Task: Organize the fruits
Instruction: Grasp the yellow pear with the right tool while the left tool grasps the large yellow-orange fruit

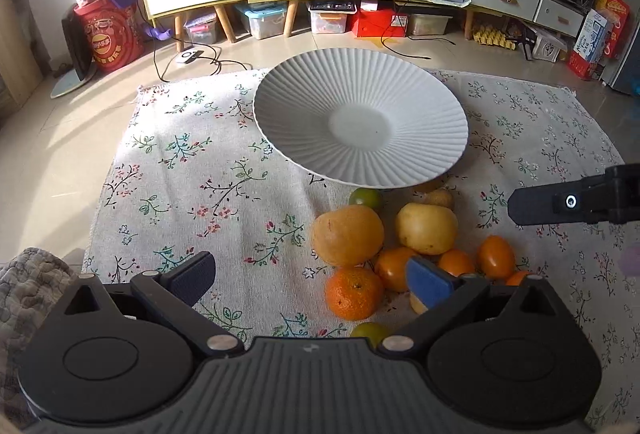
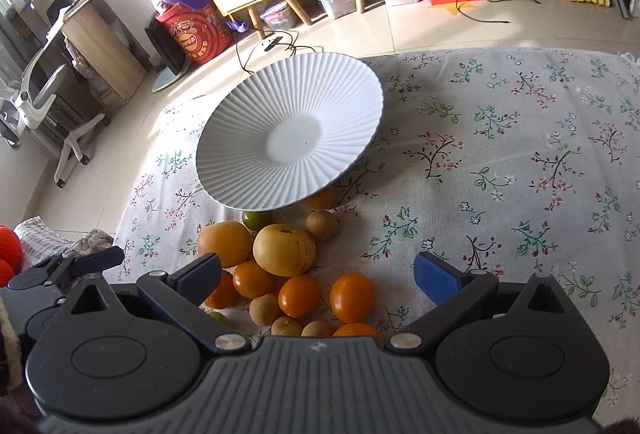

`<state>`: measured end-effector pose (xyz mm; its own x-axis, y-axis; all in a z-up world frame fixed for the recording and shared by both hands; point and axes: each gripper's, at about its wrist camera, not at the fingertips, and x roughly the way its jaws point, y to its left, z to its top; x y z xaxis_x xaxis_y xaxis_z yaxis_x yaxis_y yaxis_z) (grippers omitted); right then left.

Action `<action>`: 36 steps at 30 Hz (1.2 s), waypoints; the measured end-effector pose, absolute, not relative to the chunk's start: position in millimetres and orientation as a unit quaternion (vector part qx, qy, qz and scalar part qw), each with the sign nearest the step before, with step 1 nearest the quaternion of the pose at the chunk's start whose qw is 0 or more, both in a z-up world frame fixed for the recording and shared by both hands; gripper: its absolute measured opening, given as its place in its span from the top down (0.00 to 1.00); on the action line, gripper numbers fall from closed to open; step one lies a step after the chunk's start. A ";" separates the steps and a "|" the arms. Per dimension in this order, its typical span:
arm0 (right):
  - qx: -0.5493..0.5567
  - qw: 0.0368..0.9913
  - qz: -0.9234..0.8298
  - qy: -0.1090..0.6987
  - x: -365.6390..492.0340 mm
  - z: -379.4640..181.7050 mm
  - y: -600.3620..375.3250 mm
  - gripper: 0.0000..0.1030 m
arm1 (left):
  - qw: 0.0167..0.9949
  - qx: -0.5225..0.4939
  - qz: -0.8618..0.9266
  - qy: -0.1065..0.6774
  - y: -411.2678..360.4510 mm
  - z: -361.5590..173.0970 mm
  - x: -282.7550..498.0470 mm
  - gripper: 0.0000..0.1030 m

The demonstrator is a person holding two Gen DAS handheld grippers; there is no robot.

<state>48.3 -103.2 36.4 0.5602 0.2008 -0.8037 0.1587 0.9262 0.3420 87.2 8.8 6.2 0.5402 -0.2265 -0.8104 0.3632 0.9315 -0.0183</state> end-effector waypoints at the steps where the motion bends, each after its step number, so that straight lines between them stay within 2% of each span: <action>1: 0.203 0.859 0.015 0.470 49.3 31.7 -105.1 0.02 | 0.873 0.066 -0.175 0.451 10.1 5.2 89.7 0.09; 6: 0.294 0.824 0.047 0.481 59.1 15.8 -119.4 0.11 | 0.862 0.018 -0.199 0.465 19.7 -2.2 102.6 0.09; 9: 0.331 0.816 0.055 0.471 61.3 13.5 -128.0 0.21 | 0.857 -0.018 -0.211 0.470 24.0 -5.9 111.8 0.11; 11: 0.350 0.812 0.061 0.463 61.9 12.0 -131.8 0.27 | 0.855 -0.034 -0.219 0.470 26.0 -8.1 115.5 0.15; 20: 0.348 0.804 0.076 0.476 74.2 3.4 -124.2 0.44 | 0.839 -0.085 -0.234 0.483 30.9 -15.0 121.6 0.35; 36: 0.345 0.797 0.077 0.490 79.0 -4.8 -120.8 0.53 | 0.826 -0.098 -0.250 0.496 29.6 -22.3 124.4 0.57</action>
